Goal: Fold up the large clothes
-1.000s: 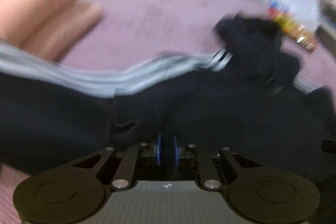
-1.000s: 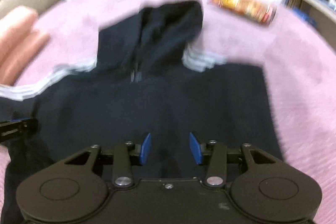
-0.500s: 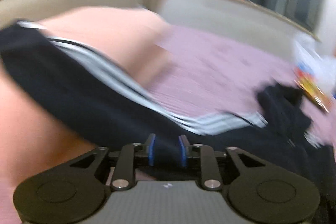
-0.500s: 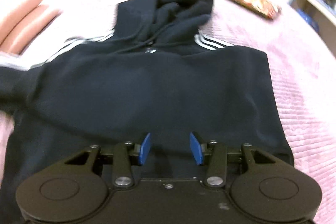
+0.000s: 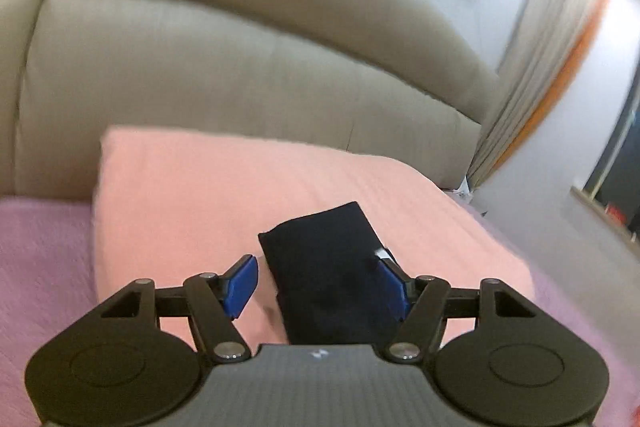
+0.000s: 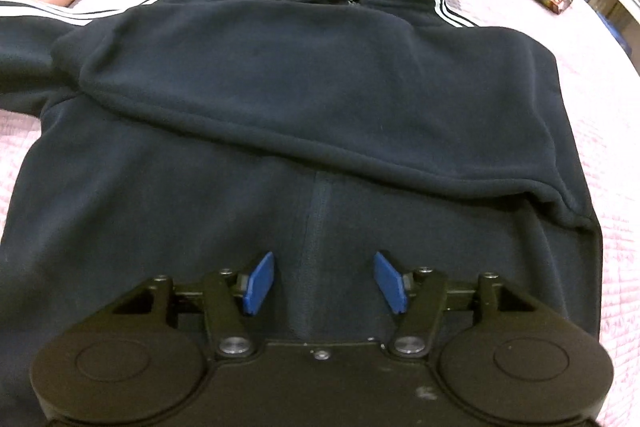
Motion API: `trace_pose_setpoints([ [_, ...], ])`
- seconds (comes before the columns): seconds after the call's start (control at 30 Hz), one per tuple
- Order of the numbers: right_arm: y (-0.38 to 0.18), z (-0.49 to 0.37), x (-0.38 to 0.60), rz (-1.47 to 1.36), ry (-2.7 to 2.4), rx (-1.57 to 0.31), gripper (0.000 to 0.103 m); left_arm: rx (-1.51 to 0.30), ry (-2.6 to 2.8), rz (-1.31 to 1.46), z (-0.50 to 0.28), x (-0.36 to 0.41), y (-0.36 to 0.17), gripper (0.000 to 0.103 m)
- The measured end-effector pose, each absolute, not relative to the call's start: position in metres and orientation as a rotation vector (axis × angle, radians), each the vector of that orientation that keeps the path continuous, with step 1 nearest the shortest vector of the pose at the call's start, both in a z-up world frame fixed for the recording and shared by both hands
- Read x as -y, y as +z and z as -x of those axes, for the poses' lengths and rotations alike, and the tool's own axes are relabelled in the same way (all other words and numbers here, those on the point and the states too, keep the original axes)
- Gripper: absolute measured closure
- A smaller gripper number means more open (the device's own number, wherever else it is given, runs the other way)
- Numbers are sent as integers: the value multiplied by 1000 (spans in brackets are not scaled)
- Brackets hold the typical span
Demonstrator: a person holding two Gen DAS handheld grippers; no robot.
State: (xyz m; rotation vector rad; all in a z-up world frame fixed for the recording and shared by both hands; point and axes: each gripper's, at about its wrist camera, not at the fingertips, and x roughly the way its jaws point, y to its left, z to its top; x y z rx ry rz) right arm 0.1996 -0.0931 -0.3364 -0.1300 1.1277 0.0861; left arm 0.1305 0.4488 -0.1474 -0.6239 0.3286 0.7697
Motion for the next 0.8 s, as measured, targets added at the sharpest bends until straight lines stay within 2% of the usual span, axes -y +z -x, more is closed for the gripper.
trace_pose_setpoints([
  [0.13,-337,-197,90,138,86,-1134,30,-416,782,687,-152,-468,-169,35],
  [0.2,-337,-193,91,146,97,-1124,29,-431,763,714,-159,-476,-179,38],
  [0.23,-338,-192,91,156,104,-1118,29,-431,765,710,-161,-474,-185,50],
  [0.27,-338,-191,91,164,112,-1110,29,-430,777,676,-165,-472,-185,80],
  [0.3,-338,-189,92,169,119,-1100,29,-442,785,619,-168,-467,-183,82],
  [0.43,-339,-181,95,168,150,-1062,29,-376,734,371,-163,-413,-157,84],
  [0.6,-326,-174,111,64,170,-1048,33,-337,499,144,-156,-297,-128,84],
  [0.8,-307,-154,146,-43,170,-981,33,-407,139,-28,-175,-135,-162,84],
])
